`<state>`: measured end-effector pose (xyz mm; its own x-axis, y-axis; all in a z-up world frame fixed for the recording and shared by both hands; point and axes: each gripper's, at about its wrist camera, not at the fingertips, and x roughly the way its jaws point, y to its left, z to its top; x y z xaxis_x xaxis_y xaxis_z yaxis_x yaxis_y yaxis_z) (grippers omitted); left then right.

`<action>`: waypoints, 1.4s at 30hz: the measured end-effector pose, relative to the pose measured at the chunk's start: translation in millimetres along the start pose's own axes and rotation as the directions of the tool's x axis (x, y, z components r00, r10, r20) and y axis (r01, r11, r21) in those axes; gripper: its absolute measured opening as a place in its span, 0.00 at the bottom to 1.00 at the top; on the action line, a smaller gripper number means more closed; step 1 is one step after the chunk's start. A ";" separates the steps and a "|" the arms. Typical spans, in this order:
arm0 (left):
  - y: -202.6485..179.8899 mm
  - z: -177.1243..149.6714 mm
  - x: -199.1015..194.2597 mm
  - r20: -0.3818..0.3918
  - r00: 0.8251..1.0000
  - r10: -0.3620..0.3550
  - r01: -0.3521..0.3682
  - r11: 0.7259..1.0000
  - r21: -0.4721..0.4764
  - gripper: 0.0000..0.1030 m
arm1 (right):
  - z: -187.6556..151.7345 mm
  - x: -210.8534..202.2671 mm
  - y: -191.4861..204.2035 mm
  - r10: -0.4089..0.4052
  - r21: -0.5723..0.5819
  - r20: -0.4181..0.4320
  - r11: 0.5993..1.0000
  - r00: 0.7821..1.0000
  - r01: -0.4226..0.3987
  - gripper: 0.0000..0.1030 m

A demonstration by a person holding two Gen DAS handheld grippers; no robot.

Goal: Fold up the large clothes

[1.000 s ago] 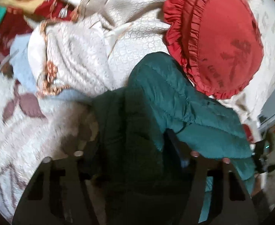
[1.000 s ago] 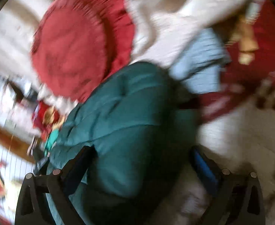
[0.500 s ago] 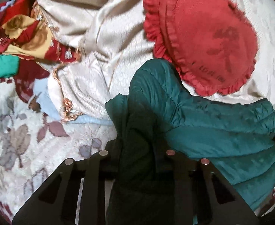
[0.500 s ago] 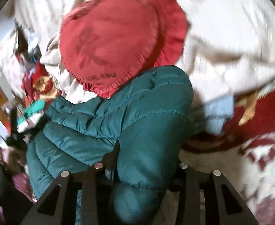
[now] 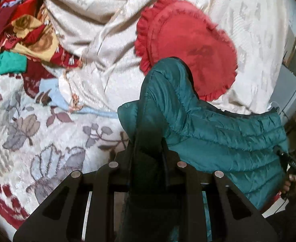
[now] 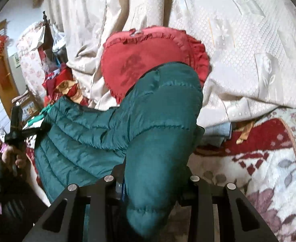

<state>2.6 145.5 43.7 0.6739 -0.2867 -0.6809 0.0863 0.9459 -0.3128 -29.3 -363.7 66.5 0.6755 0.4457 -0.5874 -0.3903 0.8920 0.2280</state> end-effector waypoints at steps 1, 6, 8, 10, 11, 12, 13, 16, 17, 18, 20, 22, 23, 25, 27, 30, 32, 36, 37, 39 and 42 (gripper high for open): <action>2.5 -0.3 13.6 -0.049 0.999 0.023 -0.023 1.000 -0.005 0.23 | -2.3 6.2 -3.5 0.005 0.006 -0.025 1.000 1.000 -0.005 0.32; 13.5 -4.9 52.9 -0.180 0.972 0.152 -0.165 0.985 -0.058 0.40 | -11.1 64.3 -33.2 -0.023 0.154 -0.215 0.987 0.976 0.057 0.48; 13.9 -4.0 48.9 -0.166 0.973 0.160 -0.175 0.981 -0.080 0.43 | -12.5 73.6 -45.0 -0.016 0.253 -0.252 0.964 0.968 0.081 0.57; 16.4 -2.8 41.3 -0.147 0.975 0.168 -0.183 0.978 -0.096 0.51 | -12.7 69.9 -56.6 0.003 0.357 -0.243 0.930 0.970 0.087 0.61; 18.1 -1.2 37.3 -0.135 0.977 0.165 -0.180 0.978 -0.106 0.52 | -14.1 63.9 -64.1 -0.005 0.422 -0.229 0.901 0.973 0.104 0.63; 20.9 1.5 32.6 -0.117 0.980 0.161 -0.176 0.977 -0.124 0.52 | -16.2 54.6 -73.6 -0.023 0.494 -0.201 0.861 0.979 0.122 0.68; 23.5 4.7 27.4 -0.095 0.980 0.172 -0.185 0.972 -0.146 0.52 | -18.3 43.8 -83.0 -0.060 0.555 -0.177 0.818 0.982 0.150 0.74; 18.1 20.7 8.4 0.042 0.963 0.267 -0.257 0.953 -0.164 0.52 | -21.9 12.8 -97.6 -0.227 0.651 -0.155 0.708 0.961 0.273 0.75; 5.9 28.1 0.1 0.118 0.961 0.251 -0.235 0.962 -0.139 0.52 | -15.6 5.7 -92.0 -0.326 0.623 -0.174 0.694 0.929 0.360 0.75; -5.1 32.7 -2.6 0.158 0.962 0.224 -0.208 0.972 -0.113 0.52 | -5.8 5.1 -79.8 -0.393 0.560 -0.177 0.713 0.902 0.421 0.75; -33.5 40.9 1.1 0.205 0.965 0.166 -0.162 0.986 -0.036 0.52 | 12.0 18.4 -46.5 -0.393 0.441 -0.149 0.795 0.907 0.417 0.75; -60.8 45.8 21.8 0.180 0.971 0.155 -0.165 0.986 0.038 0.52 | 21.4 40.8 -15.9 -0.357 0.378 -0.152 0.841 0.922 0.388 0.75; -72.5 47.4 40.6 0.138 0.976 0.168 -0.178 0.982 0.066 0.52 | 23.0 52.0 -7.5 -0.353 0.351 -0.169 0.851 0.920 0.391 0.75; -81.1 48.8 69.8 0.060 0.976 0.211 -0.216 0.972 0.097 0.52 | 23.4 74.0 5.8 -0.370 0.296 -0.212 0.858 0.905 0.420 0.75; -79.2 44.3 98.5 -0.021 0.959 0.283 -0.279 0.954 0.105 0.52 | 19.4 96.3 8.4 -0.389 0.261 -0.266 0.852 0.882 0.454 0.75; -68.0 34.1 129.0 -0.135 0.930 0.341 -0.330 0.939 0.100 0.52 | 9.0 121.3 -1.9 -0.402 0.243 -0.326 0.839 0.856 0.486 0.79; -62.7 28.8 138.7 -0.158 0.922 0.353 -0.341 0.935 0.099 0.53 | 8.5 133.0 -5.2 -0.390 0.224 -0.334 0.851 0.858 0.474 0.87; -63.3 25.1 138.2 -0.147 0.922 0.358 -0.346 0.933 0.100 0.56 | 8.0 148.8 -10.3 -0.377 0.196 -0.337 0.868 0.862 0.456 1.00; -66.6 26.2 132.6 -0.134 0.928 0.348 -0.337 0.936 0.101 0.56 | 7.7 147.5 -10.7 -0.376 0.203 -0.331 0.868 0.866 0.454 1.00; -74.4 31.6 114.9 -0.093 0.945 0.312 -0.303 0.947 0.102 0.56 | 7.7 146.1 -10.2 -0.365 0.231 -0.322 0.864 0.873 0.447 1.00; -93.1 29.6 60.9 0.044 0.977 0.209 -0.213 0.971 0.112 0.56 | 14.4 125.9 -12.5 -0.319 0.313 -0.298 0.858 0.900 0.407 0.95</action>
<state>57.3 44.5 51.0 0.7084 -0.0759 -0.7018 0.0229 0.9962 -0.0846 69.6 -317.7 0.8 0.5458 0.0945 -0.8326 0.1362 0.9704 0.1994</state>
